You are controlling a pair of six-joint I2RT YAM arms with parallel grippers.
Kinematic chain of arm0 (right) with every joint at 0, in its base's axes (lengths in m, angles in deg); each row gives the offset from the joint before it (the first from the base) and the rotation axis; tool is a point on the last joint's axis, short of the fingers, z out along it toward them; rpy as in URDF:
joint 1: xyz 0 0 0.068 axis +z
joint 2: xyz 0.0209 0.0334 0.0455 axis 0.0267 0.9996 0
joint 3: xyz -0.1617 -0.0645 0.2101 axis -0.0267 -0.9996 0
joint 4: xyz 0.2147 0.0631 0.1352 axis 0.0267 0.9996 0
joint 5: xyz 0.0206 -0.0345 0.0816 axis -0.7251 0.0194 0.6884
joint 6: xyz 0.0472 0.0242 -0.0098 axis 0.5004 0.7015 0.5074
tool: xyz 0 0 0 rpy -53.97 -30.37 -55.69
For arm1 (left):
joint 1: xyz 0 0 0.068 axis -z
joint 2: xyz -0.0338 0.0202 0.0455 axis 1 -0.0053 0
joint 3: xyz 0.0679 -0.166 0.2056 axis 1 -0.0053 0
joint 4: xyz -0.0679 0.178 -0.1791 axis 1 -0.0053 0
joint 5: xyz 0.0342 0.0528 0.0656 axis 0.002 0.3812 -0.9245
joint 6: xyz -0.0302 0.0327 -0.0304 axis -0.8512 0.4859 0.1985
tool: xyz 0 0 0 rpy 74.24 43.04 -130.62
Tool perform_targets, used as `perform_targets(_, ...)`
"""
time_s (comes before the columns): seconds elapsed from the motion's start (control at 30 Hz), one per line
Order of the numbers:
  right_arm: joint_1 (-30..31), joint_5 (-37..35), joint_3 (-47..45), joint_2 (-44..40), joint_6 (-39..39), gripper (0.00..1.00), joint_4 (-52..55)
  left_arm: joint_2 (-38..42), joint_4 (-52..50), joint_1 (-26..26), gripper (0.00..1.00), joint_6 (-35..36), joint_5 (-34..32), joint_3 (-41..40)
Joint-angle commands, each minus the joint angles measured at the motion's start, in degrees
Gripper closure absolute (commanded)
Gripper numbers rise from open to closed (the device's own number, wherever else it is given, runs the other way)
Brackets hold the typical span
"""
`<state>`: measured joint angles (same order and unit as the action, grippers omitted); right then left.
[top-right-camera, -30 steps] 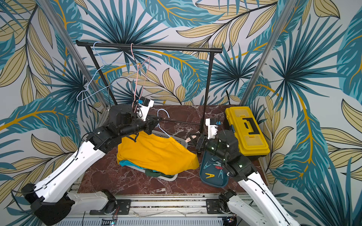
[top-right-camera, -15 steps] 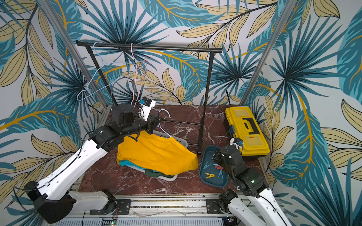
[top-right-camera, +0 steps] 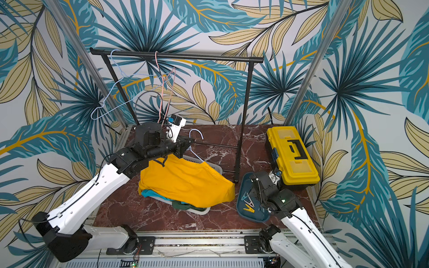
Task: Remove the clothespins securing t-shirts to the hanger
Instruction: Place the clothespin in the storage box, then adjust the hanger.
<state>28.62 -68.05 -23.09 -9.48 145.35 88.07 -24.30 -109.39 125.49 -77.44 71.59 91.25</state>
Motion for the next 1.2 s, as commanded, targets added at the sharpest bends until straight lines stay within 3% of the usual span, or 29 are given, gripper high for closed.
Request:
perform_targets(0.0,-0.02,0.02,0.19,-1.59,-2.21,0.33,-0.93,0.72,2.08,-0.28,1.00,0.23,0.97,1.68)
perform_targets(0.2,-0.04,6.41,4.75,-2.04,-12.57,0.32,-10.52,-0.35,1.17,-0.33,1.00,0.74,1.57,2.83)
perform_targets(0.47,-0.02,24.46,18.96,9.48,-23.86,0.28,-15.75,-1.94,0.83,-0.28,1.00,1.11,3.32,4.45)
perform_targets(0.73,-0.06,37.75,26.95,16.89,-24.25,0.21,-23.44,-2.17,0.83,-0.21,1.00,0.68,4.47,4.50)
perform_targets(0.9,-0.02,45.39,25.40,18.22,-22.07,0.14,-34.69,-2.16,0.83,-0.20,1.00,0.36,5.26,4.67)
perform_targets(1.17,-0.01,52.90,31.14,25.33,-22.67,0.15,-32.80,-3.18,0.83,-0.11,1.00,-0.38,7.00,5.81)
